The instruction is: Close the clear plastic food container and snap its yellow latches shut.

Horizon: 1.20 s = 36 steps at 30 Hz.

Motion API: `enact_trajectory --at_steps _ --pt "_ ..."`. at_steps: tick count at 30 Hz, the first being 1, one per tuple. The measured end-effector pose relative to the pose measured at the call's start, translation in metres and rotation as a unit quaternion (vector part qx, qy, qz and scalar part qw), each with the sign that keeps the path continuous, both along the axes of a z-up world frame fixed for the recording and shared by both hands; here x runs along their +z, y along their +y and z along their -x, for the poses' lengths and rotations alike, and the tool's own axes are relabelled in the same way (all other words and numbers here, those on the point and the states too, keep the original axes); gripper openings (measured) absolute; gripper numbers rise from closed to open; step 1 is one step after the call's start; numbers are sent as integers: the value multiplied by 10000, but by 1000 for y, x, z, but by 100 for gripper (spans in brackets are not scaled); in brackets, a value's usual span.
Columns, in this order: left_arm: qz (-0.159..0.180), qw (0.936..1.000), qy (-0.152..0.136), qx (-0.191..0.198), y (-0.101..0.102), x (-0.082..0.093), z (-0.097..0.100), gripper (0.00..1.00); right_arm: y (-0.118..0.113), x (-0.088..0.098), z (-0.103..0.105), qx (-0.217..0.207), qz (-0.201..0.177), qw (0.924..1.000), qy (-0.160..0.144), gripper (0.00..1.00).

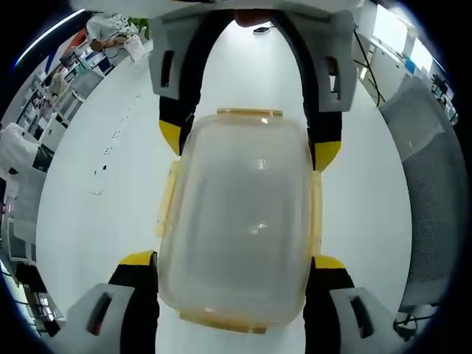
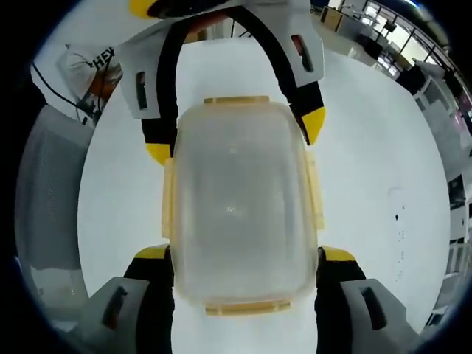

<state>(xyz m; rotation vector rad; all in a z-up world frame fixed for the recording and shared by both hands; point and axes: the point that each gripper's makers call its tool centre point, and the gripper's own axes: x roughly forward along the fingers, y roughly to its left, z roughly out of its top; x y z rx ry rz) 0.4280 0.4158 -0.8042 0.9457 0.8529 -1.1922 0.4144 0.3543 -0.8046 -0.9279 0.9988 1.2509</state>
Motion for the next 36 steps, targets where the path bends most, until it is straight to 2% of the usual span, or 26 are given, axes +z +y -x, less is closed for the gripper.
enact_trajectory --at_steps 9,17,19,23,24,25,26,29,31,33,35,36 --pt "-116 9999 6 11 0 -1 1 79 0 0 0 -10 -98 9999 -31 77" --pt "-33 10000 28 -90 1 0 2 80 3 0 2 -123 -486 9984 -257 79" --pt "143 9999 67 -68 -2 3 3 81 5 1 -1 -247 -694 9968 -324 80" --pt "358 9992 -132 -135 -2 8 2 84 2 2 -3 -470 -985 9930 -446 87" --pt "493 9985 -217 -63 -4 11 -1 84 0 1 -1 -486 -1002 9928 -442 90" --pt "757 9965 -333 116 -5 17 -6 85 -7 -1 -4 -505 -931 9926 -598 90" --pt "810 9960 -334 162 -3 17 -6 86 -9 -1 -4 -546 -949 9919 -644 90" --pt "1284 9906 -279 386 -1 21 -1 85 -6 4 -5 -1134 -1488 9802 -650 91" --pt "1414 9870 -542 532 7 22 -3 84 -8 7 -7 -1422 -1772 9712 -714 91" --pt "1683 9812 -626 715 11 25 2 83 -9 11 -5 -1723 -2018 9615 -720 91" --pt "2039 9719 -587 1015 13 27 9 83 -12 12 -5 -1990 -2199 9515 -815 92" --pt "2166 9679 -597 1126 15 26 12 83 -13 13 -4 -2190 -2329 9439 -822 93"
